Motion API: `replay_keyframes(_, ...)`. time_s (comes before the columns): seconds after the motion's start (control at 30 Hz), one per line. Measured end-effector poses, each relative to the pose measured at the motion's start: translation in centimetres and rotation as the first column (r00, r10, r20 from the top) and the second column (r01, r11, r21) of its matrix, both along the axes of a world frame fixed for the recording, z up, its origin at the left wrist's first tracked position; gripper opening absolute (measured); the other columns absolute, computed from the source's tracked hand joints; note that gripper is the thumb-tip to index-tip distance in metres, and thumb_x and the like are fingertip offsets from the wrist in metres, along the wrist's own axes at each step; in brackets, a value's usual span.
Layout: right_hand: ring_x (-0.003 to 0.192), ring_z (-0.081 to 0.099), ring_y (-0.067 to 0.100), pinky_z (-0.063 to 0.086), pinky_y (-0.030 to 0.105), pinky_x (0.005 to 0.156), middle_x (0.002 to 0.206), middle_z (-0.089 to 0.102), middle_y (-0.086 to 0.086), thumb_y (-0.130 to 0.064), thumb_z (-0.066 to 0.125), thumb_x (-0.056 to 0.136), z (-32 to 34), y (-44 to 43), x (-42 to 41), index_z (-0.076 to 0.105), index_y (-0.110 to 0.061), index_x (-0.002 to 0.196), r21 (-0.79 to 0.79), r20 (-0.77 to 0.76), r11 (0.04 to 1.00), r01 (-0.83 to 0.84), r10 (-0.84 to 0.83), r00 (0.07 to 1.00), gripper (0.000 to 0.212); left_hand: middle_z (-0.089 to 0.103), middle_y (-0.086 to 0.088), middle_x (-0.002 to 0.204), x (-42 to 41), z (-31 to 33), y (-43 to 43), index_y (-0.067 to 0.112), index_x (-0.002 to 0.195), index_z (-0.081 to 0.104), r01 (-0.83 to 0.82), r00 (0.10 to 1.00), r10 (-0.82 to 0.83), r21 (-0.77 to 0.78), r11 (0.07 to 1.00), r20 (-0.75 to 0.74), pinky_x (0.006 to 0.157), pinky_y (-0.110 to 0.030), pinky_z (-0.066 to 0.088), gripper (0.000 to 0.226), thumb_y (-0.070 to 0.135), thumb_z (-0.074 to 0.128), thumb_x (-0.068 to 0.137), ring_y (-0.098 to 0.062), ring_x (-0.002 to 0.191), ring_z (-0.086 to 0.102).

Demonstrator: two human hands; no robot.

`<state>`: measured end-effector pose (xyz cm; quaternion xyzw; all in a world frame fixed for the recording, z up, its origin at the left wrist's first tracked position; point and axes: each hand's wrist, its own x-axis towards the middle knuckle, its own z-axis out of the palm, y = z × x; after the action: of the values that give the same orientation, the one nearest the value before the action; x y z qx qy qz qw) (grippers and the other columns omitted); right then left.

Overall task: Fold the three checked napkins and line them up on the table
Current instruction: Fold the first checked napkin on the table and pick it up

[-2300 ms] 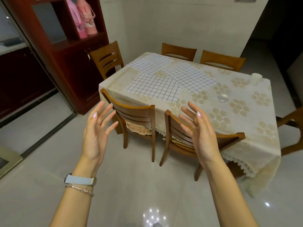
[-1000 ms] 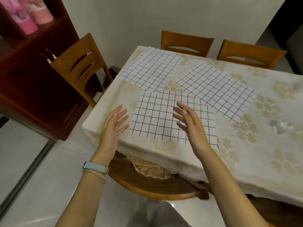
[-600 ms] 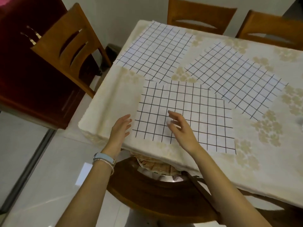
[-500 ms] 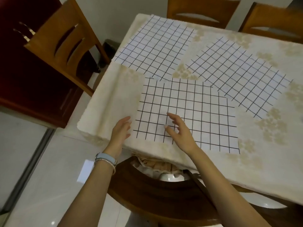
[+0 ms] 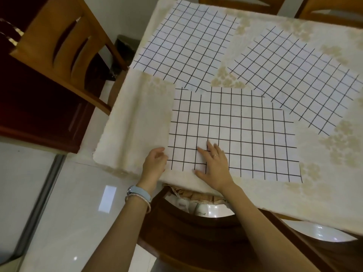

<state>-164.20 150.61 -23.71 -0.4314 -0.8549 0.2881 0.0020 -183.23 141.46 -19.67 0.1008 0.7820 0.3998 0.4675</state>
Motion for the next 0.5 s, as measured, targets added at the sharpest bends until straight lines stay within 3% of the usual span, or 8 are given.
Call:
replay_keyframes(0.1,0.15,0.01,0.035,0.016,0.054,0.12,0.162,0.018,0.011,-0.047,0.069,0.082,0.0,-0.3,-0.1,0.035,-0.026,0.149,0.01,-0.001,1.0,0.003,-0.003,1.0,0.078,0.059,0.001,0.115,0.2,-0.2,0.2,0.023,0.129,0.054,0.012,0.999,-0.011,-0.026,1.0,0.031,0.079,-0.026,0.05,0.033,0.018,0.053,0.097,-0.019,0.104,0.06)
replay_keyframes(0.3,0.15,0.008,0.034,0.014,0.052,0.12,0.162,0.019,0.01,-0.05,0.069,0.08,0.4,-0.5,-0.5,0.029,-0.03,0.151,-0.057,-0.046,0.998,0.04,-0.043,0.998,0.083,0.061,0.003,0.113,1.1,-0.2,0.5,0.018,0.119,0.059,0.071,0.997,-0.071,0.023,0.997,-0.017,0.086,-0.025,0.048,0.028,0.018,0.064,0.092,-0.011,0.103,0.057)
replay_keyframes(0.37,0.15,0.009,0.032,0.015,0.051,0.12,0.162,0.019,0.009,-0.054,0.069,0.078,0.6,-0.8,-0.9,0.028,-0.033,0.151,-0.079,-0.081,0.995,0.06,-0.066,0.995,0.086,0.062,0.006,0.095,1.2,0.4,0.6,0.021,0.096,0.063,0.068,0.997,-0.064,0.068,0.995,-0.049,0.082,-0.023,0.047,0.005,0.017,0.064,0.092,-0.011,0.094,0.057)
replay_keyframes(0.43,0.151,0.006,0.028,0.012,0.048,0.122,0.163,0.016,0.005,-0.059,0.066,0.077,0.6,-1.1,-1.4,0.023,-0.038,0.152,-0.132,-0.084,0.988,0.084,-0.095,0.992,0.089,0.06,0.005,0.076,1.4,1.3,0.7,0.019,0.076,0.059,0.069,0.992,-0.055,0.127,0.989,-0.11,0.072,-0.02,0.046,0.017,0.018,0.063,0.092,-0.011,0.079,0.056)
replay_keyframes(0.5,0.151,0.006,0.028,0.013,0.05,0.121,0.163,0.014,0.005,-0.066,0.057,0.076,0.7,-1.3,-2.1,0.016,-0.04,0.152,-0.132,-0.079,0.99,0.042,-0.053,0.995,0.091,0.058,0.002,0.074,1.2,2.4,0.5,0.016,0.075,0.058,0.023,0.991,0.0,0.172,0.985,-0.134,0.074,-0.026,0.048,0.019,0.021,0.064,0.092,-0.013,0.076,0.056)
